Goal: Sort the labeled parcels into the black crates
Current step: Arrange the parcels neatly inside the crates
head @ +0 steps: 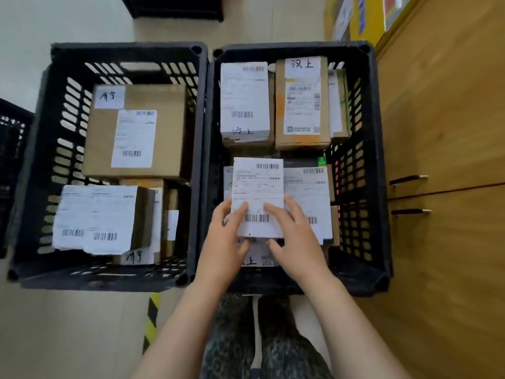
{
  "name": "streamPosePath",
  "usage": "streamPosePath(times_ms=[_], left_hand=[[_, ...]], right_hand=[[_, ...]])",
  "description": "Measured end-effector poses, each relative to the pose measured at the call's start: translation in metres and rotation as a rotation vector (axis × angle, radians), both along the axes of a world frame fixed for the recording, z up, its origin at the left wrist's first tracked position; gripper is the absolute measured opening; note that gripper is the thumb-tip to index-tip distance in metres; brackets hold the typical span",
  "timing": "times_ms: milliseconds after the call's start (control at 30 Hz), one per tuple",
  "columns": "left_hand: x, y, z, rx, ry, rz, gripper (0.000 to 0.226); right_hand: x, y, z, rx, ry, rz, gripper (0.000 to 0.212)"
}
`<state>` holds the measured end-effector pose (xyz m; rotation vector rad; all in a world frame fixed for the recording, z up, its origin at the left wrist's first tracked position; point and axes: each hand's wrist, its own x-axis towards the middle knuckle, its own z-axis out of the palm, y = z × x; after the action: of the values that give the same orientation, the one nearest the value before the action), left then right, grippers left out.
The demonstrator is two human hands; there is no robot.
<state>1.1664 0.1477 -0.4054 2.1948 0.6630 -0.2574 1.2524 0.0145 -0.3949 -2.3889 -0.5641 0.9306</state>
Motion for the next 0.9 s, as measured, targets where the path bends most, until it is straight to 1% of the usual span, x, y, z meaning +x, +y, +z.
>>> streamPosePath(times_ms=[167,333,567,700,900], left_hand=[[-0.001,0.009,-0.019,0.001,0.087,-0.057,0.077],[0.002,0.010,-0.032,-0.005,0.217,-0.165,0.086],[0.002,0.014,-0.038,0.024,0.202,-0.202,0.089],[0.003,0.013,-0.036,0.020,0.181,-0.190,0.086],[0.013,0.018,0.000,0.039,0.095,-0.150,0.073]], right_hand=[[0.006,0.013,-0.015,-0.095,-0.124,0.119,0.065],[0.006,0.019,-0.028,-0.185,-0.151,0.202,0.068],[0.000,0.026,-0.034,-0.191,-0.185,0.230,0.068],[0.001,0.027,-0.031,-0.187,-0.170,0.229,0.066],[0.014,0.025,-0.001,-0.142,-0.151,0.244,0.063]])
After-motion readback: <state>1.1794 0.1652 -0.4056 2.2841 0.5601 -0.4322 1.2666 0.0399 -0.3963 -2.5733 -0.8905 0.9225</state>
